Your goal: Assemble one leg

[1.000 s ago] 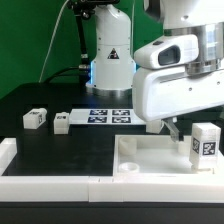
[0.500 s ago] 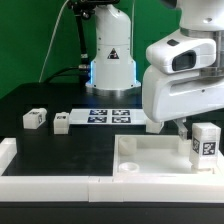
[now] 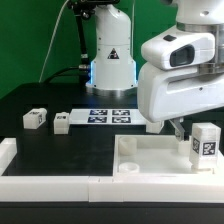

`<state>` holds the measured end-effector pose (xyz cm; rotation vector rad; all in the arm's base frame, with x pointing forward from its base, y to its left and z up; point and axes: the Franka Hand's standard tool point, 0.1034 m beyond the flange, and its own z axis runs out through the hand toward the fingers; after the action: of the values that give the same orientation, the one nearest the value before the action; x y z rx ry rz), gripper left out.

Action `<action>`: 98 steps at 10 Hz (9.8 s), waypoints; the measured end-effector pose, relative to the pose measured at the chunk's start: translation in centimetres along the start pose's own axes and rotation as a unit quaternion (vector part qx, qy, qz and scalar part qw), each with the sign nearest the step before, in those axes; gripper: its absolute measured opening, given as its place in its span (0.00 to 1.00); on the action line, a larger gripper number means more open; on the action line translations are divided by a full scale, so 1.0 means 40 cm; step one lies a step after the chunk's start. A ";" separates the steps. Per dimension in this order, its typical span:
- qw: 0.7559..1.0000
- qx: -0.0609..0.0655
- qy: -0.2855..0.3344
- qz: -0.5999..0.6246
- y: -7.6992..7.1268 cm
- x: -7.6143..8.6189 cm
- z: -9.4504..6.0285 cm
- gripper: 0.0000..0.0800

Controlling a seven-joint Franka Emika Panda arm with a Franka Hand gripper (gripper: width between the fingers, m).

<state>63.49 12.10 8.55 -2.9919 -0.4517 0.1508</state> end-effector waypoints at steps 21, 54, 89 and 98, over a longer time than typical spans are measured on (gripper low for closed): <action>0.906 0.017 0.010 0.422 -0.017 -0.003 0.008 0.71; 0.965 -0.017 0.042 0.259 -0.013 0.007 0.019 0.81; 0.999 -0.021 0.040 0.008 0.008 0.008 0.017 0.78; 0.929 0.010 0.045 0.367 0.023 0.009 0.018 0.36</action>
Offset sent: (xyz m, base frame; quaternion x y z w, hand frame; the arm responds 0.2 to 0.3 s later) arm 0.0000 0.0000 0.0000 0.0000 0.0000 0.0000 1.0000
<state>63.99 11.40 7.69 -2.9616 0.6887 0.0738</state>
